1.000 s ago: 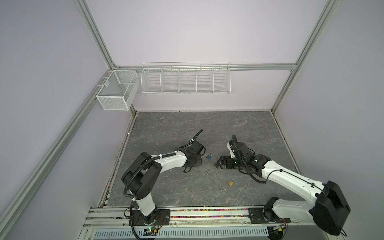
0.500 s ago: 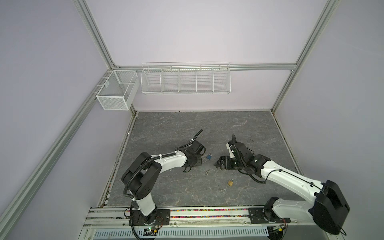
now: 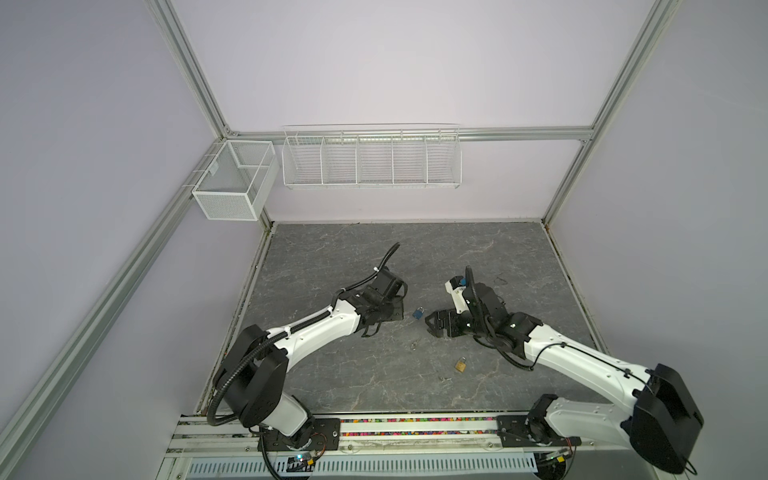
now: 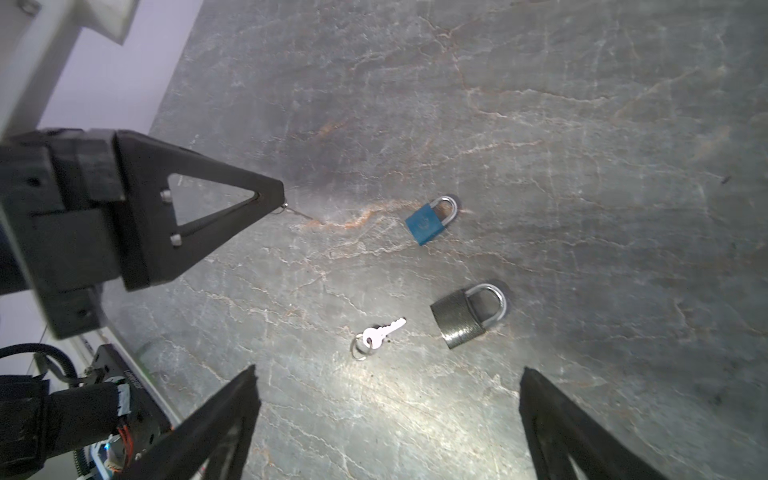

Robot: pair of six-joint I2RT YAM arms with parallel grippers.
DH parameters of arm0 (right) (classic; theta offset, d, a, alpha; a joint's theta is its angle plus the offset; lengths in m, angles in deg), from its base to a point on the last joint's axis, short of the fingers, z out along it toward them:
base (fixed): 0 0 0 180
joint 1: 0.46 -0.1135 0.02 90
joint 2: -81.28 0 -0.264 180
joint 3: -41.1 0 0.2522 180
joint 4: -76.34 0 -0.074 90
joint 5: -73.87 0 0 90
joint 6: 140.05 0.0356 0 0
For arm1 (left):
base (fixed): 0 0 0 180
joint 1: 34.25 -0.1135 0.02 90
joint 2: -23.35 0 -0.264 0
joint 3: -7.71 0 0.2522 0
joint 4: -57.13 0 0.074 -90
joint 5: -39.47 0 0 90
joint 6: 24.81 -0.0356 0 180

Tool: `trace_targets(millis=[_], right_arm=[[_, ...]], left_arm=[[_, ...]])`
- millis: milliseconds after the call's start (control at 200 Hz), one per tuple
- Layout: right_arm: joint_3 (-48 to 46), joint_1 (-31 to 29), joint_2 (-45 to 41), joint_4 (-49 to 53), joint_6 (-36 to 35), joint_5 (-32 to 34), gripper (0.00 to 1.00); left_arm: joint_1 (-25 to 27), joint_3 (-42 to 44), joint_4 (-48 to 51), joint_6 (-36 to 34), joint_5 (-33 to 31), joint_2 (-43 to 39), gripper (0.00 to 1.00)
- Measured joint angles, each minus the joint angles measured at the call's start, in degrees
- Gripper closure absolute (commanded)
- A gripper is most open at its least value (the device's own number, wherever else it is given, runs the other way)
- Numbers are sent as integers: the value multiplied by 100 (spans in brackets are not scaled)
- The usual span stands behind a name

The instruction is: Unlock with the key

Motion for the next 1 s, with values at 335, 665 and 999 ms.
trace_targets(millis=[335,665,999], right_arm=[[4,-682,70,-1316,-1300,129,28],[-240,-1320,114,-2935,-2881,935,45],[-310,-1355,107,-3696,-3888,920,57]], left_arm=[[0,-1078,638,-22,293,-798,100],[0,-1399,1003,83,649,-1191,100],[0,-1401,1012,98,970,-1617,100]])
